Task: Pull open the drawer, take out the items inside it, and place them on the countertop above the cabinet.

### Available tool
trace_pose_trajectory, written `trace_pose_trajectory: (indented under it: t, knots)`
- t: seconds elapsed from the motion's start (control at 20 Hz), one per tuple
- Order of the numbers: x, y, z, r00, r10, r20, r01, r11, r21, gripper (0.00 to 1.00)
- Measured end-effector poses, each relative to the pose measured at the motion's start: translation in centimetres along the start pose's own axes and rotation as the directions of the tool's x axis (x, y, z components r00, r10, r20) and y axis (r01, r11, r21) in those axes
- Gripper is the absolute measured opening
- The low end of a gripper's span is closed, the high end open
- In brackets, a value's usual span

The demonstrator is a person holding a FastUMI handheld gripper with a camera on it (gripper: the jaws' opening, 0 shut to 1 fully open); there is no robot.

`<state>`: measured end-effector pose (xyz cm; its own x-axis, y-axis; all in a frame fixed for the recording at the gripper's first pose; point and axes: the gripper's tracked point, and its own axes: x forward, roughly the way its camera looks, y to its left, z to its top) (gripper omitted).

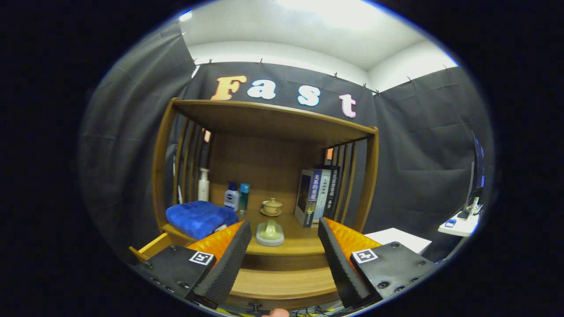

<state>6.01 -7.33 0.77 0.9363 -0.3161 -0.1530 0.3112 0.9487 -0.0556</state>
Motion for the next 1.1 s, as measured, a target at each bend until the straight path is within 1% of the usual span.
trace_pose_trajectory:
  t: [0.15,0.25,0.4,0.65,0.8,0.9,1.1]
  knots:
    - [-1.5,1.5,-2.5,0.999,0.037,0.011,-0.038,0.999,0.025,0.98]
    - [-2.8,2.0,-4.4,0.998,0.056,-0.003,-0.056,0.998,0.031,0.98]
    - [-4.0,2.3,-7.4,0.998,0.055,-0.009,-0.055,0.998,0.033,0.98]
    - [-5.4,2.5,-12.7,0.996,0.063,-0.066,-0.062,0.998,0.013,0.98]
    - [-5.6,2.8,-15.6,0.992,0.068,-0.108,-0.067,0.998,0.005,0.98]
    - [-5.5,3.2,-17.2,0.99,0.075,-0.115,-0.076,0.997,-0.001,0.98]
    - [-5.8,3.5,-20.4,0.986,0.068,-0.151,-0.078,0.995,-0.055,0.99]
